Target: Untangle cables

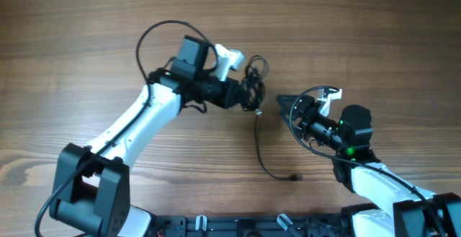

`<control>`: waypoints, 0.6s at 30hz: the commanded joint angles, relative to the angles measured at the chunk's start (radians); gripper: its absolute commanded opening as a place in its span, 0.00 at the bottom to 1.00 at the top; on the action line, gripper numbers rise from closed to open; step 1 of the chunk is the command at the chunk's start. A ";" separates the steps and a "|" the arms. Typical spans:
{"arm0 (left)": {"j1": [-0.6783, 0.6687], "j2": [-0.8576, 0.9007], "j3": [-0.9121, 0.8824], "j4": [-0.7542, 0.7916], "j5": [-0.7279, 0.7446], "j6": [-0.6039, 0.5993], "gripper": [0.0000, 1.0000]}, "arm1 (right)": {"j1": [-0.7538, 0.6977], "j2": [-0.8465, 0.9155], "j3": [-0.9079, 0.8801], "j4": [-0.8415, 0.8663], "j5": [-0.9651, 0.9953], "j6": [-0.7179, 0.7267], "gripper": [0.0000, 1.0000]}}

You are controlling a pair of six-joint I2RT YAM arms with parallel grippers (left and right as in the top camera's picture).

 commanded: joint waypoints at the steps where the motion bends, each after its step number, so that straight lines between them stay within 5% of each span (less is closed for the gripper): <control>1: 0.038 -0.015 0.008 -0.052 0.166 0.048 0.04 | -0.003 0.006 -0.001 0.076 -0.064 -0.221 0.90; 4: 0.041 -0.015 0.008 -0.109 0.327 0.182 0.04 | -0.003 0.006 -0.001 0.097 0.014 -0.383 1.00; 9: 0.039 -0.015 0.008 -0.199 0.511 0.357 0.04 | -0.003 0.006 -0.001 0.097 0.134 -0.580 1.00; 18: 0.039 -0.015 0.008 -0.220 0.607 0.363 0.04 | -0.003 0.006 -0.001 0.198 0.018 -0.620 1.00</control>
